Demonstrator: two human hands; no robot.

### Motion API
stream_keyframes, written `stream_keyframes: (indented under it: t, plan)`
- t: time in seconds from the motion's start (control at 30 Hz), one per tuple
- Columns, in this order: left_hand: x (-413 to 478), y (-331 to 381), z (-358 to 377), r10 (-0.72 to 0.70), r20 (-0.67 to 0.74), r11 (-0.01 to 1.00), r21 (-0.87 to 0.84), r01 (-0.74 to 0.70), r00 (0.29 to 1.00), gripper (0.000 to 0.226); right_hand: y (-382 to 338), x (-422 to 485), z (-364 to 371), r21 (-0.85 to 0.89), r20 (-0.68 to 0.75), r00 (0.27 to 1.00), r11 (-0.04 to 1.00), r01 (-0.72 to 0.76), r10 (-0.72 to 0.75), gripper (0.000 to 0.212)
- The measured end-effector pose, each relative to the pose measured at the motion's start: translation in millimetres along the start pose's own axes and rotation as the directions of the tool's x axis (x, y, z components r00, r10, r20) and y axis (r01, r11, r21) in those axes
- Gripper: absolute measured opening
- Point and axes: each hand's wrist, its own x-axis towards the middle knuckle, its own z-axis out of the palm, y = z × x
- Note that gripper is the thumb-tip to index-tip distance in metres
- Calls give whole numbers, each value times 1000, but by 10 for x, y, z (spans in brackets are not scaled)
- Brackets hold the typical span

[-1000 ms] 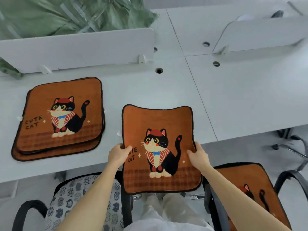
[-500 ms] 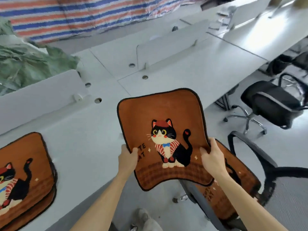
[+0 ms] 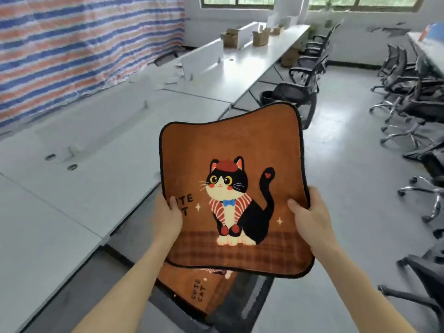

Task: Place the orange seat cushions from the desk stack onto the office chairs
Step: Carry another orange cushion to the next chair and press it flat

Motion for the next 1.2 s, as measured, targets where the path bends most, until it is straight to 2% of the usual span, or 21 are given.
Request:
stream_keyframes:
  t: [0.17, 0.3, 0.43, 0.7, 0.8, 0.97, 1.2]
  plan:
    - [-338, 738, 967, 117, 82, 984, 126, -126, 990, 15, 291, 351, -1299, -70, -135, 991, 998, -8, -1, 20]
    - [-469, 1062, 1444, 100, 174, 972, 192, -133, 980, 22, 594, 615, -1825, -180, -172, 985, 982, -64, 33, 26]
    - [-407, 1243, 1827, 115, 219, 948, 266, -173, 969, 29, 857, 871, -2059, -234, -181, 981, 965, -117, 75, 24]
    - [-56, 1359, 2628, -13, 216, 959, 280, -50, 976, 28, 1066, 1868, -2243, -375, -111, 993, 923, -82, 43, 31]
    - [315, 1470, 3016, -44, 211, 965, 261, -13, 977, 23, 1060, 2550, -2292, -407, -95, 995, 913, -28, -12, 26]
    - [1041, 1709, 3691, -68, 226, 981, 194, 23, 972, 29, 987, 3695, -2445, -517, -67, 994, 855, 38, -84, 23]
    - [2028, 2171, 4610, -143, 212, 984, 133, 117, 967, 43, 806, 5151, -2627, -540, -83, 993, 841, 24, -82, 23]
